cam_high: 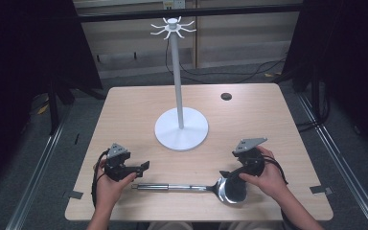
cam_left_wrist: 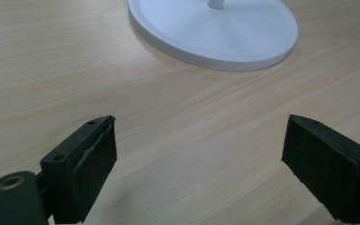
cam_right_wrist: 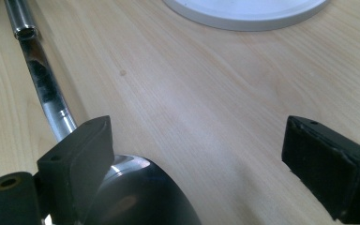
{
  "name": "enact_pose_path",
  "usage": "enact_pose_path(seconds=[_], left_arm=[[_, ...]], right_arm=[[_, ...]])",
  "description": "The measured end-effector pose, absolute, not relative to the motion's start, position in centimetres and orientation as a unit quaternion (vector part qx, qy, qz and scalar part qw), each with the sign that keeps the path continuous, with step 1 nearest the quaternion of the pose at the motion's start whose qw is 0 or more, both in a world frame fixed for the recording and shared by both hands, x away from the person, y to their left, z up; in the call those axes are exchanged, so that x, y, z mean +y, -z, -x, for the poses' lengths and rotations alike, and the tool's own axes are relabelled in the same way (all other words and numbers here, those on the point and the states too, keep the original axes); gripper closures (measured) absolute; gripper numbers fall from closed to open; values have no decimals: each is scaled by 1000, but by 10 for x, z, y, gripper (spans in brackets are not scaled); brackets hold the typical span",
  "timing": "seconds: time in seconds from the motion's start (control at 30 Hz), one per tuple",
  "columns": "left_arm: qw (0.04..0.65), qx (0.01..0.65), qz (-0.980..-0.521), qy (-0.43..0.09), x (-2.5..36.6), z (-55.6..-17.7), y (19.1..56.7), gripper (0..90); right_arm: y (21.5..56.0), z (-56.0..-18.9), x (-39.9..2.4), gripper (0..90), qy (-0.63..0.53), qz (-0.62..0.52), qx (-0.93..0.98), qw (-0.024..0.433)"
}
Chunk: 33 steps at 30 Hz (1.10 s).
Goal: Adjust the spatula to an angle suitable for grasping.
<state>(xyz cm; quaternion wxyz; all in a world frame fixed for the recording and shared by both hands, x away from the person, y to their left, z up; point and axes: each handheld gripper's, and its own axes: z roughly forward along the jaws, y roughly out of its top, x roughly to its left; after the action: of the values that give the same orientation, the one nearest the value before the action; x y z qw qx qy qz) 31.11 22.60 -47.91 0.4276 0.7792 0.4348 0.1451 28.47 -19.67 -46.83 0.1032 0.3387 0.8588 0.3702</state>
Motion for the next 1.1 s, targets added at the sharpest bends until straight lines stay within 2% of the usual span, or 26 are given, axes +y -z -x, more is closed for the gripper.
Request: enact_pose_path(seconds=[0.3,0.47,0.6,0.67,0.8,0.93,1.1], left_arm=[[438,410,-790,-127,219,-300,475,124],[446,399,-793,-115,220,-292,473,203],[445,392,-799,-98,221,-285,472,317],[440,385,-805,-97,222,-281,470,421],[435,380,-813,-80,223,-271,467,535],[423,375,-822,-66,225,-265,466,726],[404,377,-832,-41,228,-256,468,892]], right_arm=[[466,-287,-190,88,-374,-336,859,99],[467,-291,-185,88,-375,-330,861,94],[466,-295,-181,88,-379,-328,860,93],[466,-297,-177,88,-379,-325,861,90],[466,-301,-168,88,-376,-318,866,87],[467,-306,-158,89,-380,-308,869,80],[468,-310,-147,89,-376,-301,873,73]])
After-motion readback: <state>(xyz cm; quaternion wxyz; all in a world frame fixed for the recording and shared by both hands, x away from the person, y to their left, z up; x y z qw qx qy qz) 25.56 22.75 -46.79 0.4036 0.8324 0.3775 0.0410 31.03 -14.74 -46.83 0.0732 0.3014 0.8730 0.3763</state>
